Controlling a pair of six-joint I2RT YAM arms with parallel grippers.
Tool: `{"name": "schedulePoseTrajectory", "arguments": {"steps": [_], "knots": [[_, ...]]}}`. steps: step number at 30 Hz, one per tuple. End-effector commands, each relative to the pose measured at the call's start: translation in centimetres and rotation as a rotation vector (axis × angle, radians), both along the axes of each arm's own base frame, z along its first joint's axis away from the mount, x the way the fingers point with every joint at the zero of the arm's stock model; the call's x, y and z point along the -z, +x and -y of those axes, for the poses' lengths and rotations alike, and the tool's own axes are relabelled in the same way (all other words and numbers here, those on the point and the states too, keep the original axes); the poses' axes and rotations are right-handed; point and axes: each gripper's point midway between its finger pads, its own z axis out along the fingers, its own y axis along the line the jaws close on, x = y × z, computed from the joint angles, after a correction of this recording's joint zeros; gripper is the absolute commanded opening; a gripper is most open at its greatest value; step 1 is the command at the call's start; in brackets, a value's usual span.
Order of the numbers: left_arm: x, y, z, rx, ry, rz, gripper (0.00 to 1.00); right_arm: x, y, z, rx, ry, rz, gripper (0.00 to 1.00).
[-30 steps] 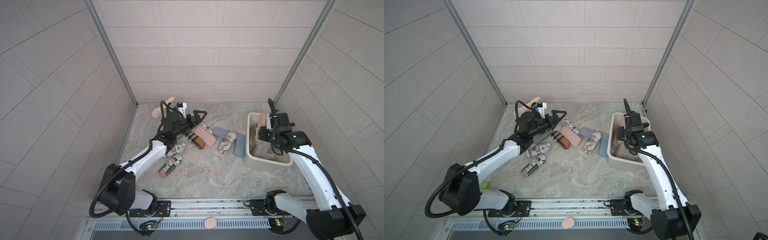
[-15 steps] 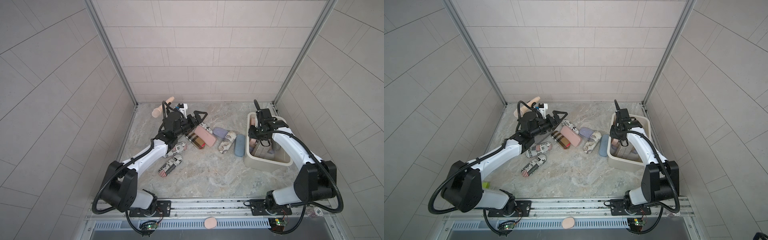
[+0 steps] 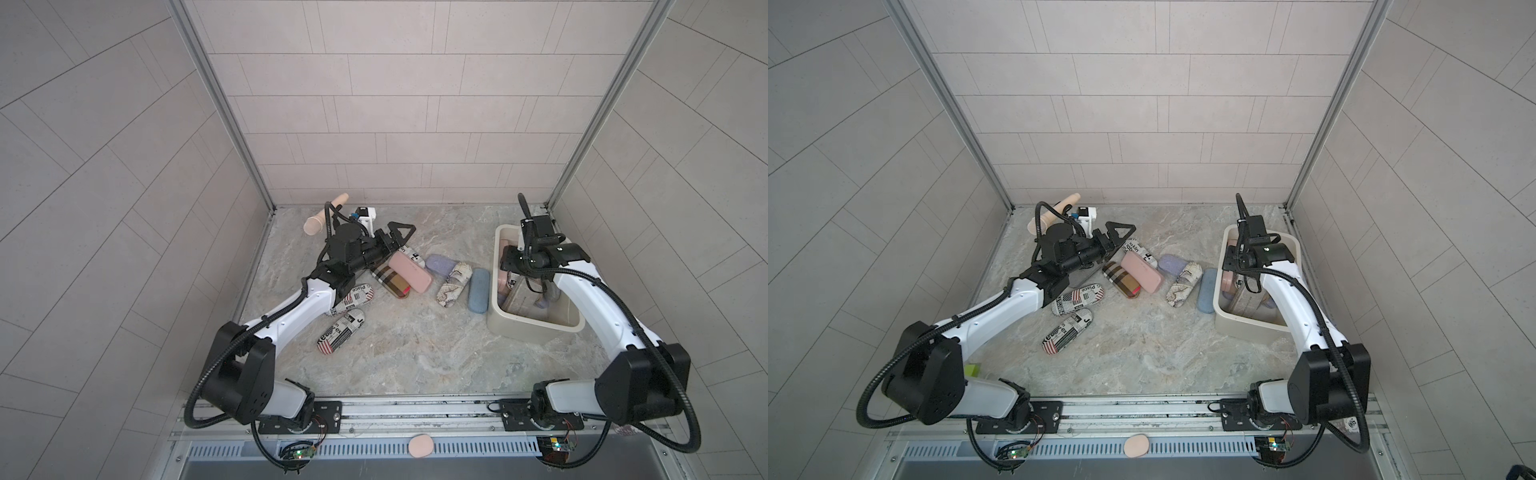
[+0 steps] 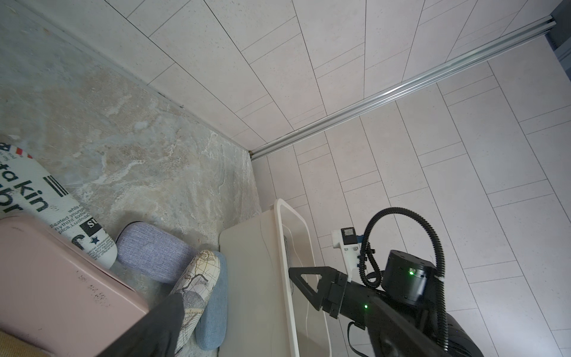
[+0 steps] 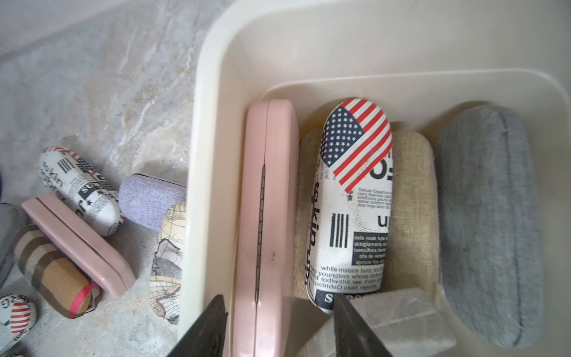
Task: Put the glasses cases into the storage boxes
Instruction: Place the glasses case in the storage box, then move the glasses case to the center of the board.
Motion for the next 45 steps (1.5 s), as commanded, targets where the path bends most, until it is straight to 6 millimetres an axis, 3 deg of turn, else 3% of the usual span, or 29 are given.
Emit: {"name": "schedulePoseTrajectory", "arguments": {"steps": [1, 5, 10, 16, 19, 26, 29, 40, 45], "knots": [[0.0, 0.3, 0.2, 0.003, 0.003, -0.011, 0.99, -1.9, -1.9, -0.3, -0.025, 0.007, 0.048, 0.57], [2.6, 0.7, -0.2, -0.025, 0.113, -0.088, 0.96, -2.8, -4.2, -1.5, -0.072, 0.028, 0.105, 0.57], [6.2, 1.0, -2.0, -0.095, 0.32, -0.187, 0.95, -3.4, -6.9, -3.1, -0.133, 0.041, 0.16, 0.57], [9.3, 0.5, -5.8, -0.223, 0.66, -0.263, 0.94, -4.6, -8.5, -4.3, -0.182, 0.048, 0.189, 0.6], [10.7, -1.8, -8.0, -0.233, 0.794, -0.349, 0.95, -4.8, -8.6, -4.6, -0.199, 0.058, 0.194, 0.62], [16.2, -11.5, -15.2, -0.301, 0.965, -0.446, 0.99, -4.9, -8.9, -5.3, -0.243, 0.073, 0.215, 0.72], [18.5, -14.3, -17.0, -0.317, 0.974, -0.475, 1.0, -5.1, -9.0, -5.5, -0.256, 0.08, 0.224, 0.75], [22.9, -14.7, -18.1, -0.359, 0.981, -0.487, 0.99, -5.4, -9.1, -6.0, -0.259, 0.111, 0.249, 0.77], [23.9, -14.9, -15.5, -0.194, 0.998, -0.503, 0.83, -5.9, -9.2, -5.4, -0.233, 0.101, 0.28, 0.76]]}}
